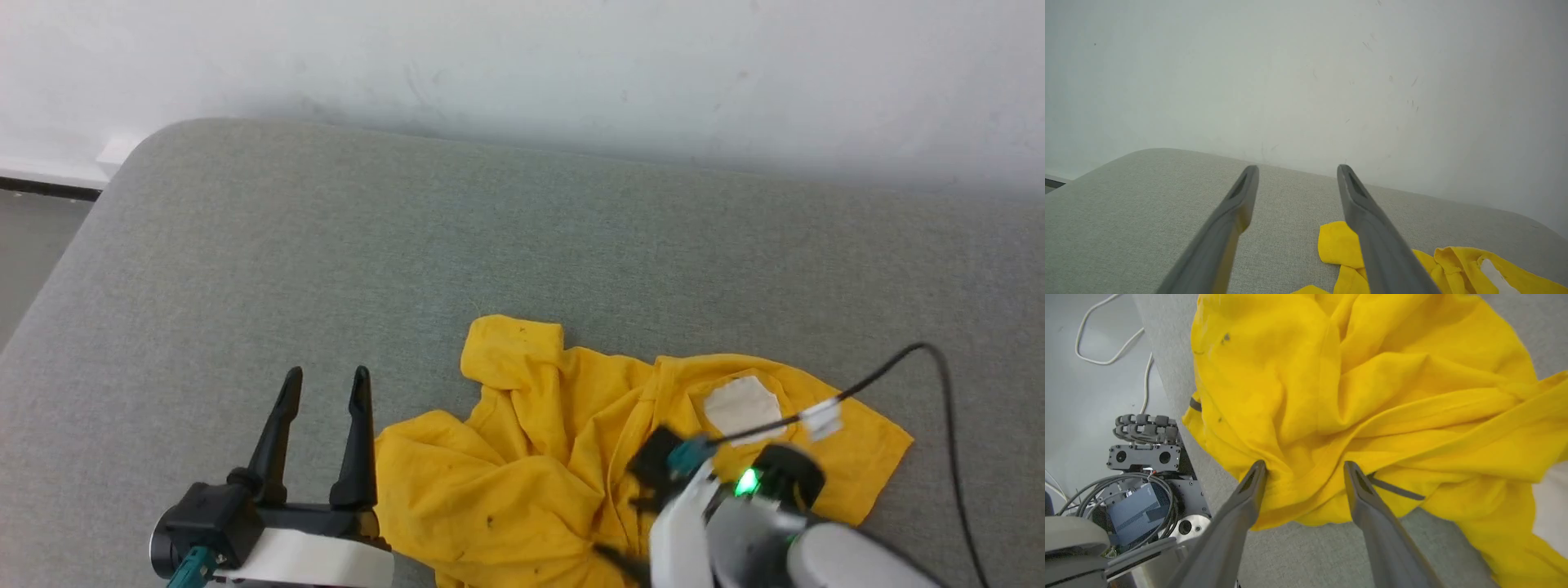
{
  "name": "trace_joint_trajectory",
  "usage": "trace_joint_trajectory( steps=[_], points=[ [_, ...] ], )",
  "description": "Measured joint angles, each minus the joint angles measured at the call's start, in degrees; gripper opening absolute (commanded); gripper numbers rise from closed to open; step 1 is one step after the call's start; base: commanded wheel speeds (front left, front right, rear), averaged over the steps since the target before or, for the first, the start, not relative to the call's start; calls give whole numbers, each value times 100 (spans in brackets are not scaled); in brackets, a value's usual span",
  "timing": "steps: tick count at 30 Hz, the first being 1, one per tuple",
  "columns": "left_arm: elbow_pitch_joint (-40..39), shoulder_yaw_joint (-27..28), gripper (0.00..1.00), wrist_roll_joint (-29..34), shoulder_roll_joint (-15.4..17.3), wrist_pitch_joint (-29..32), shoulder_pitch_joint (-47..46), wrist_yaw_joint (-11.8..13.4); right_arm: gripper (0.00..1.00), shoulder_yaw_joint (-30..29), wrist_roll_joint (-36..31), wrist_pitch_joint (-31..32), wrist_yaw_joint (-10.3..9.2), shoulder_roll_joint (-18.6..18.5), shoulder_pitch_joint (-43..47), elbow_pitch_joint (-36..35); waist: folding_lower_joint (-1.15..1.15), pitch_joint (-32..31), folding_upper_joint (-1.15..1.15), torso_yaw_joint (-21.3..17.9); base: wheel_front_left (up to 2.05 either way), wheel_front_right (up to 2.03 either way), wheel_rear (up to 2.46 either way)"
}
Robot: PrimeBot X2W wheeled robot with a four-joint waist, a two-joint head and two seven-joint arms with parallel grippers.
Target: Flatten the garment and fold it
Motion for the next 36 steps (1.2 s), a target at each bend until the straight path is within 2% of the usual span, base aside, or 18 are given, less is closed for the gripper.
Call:
trace_joint_trajectory(
  steps=[3, 6, 9, 13, 18, 23, 27, 30, 32, 33, 36],
  points=[
    [5, -9, 100, -1, 0, 0, 3, 0, 100, -631, -3, -275, 0, 97, 2, -97, 0, 5, 0, -58, 0, 0, 0],
    [11, -21, 100, -20, 0, 0, 3, 5, 100, -1266, -163, -683, -1, 344, -7, -179, 0, -6, 0, -99, 0, 0, 0],
    [9, -29, 100, -36, 0, 0, 3, 9, 100, -1559, -517, -959, -1, 532, -80, -113, 0, -11, 0, -126, 0, 0, 0],
    [-5, -71, 100, -55, 0, 0, -5, 48, 100, -1636, -889, -1089, -1, 658, -479, 279, 0, 46, 0, -103, 0, 0, 0],
    [3, -172, 100, -133, 0, 0, -72, 47, 100, -1343, -1132, -936, -1, 799, -1221, 1057, 1, 218, 0, 5, 0, 0, 0],
    [65, -256, 100, -163, 0, 0, -250, 5, 100, -684, -933, -387, -1, 876, -1798, 1876, 1, 421, 0, 209, 0, 0, 0],
    [103, -327, 100, -197, 0, 0, -410, -9, 100, -62, -702, 30, -1, 786, -2118, 2432, 1, 577, 0, 401, 0, 0, 0],
    [146, -397, 100, -215, 1, 0, -500, -11, 100, 232, -584, 73, 0, 676, -2265, 2736, 1, 675, 0, 550, 0, 0, 0],
    [162, -417, 100, -247, -1, 0, -531, -27, 37, 281, -521, 12, 2, 673, -2388, 2882, 0, 730, 0, 636, 0, 0, 0],
    [174, -416, 100, -255, 0, 0, -536, -27, 0, 260, -514, -79, 8, 689, -2432, 2962, 0, 758, 0, 671, 0, 0, 0],
    [193, -407, 100, -279, 0, 0, -537, -26, 0, 41, -604, -485, 8, 726, -2532, 3209, 1, 814, 0, 729, 0, 0, 0]
  ],
)
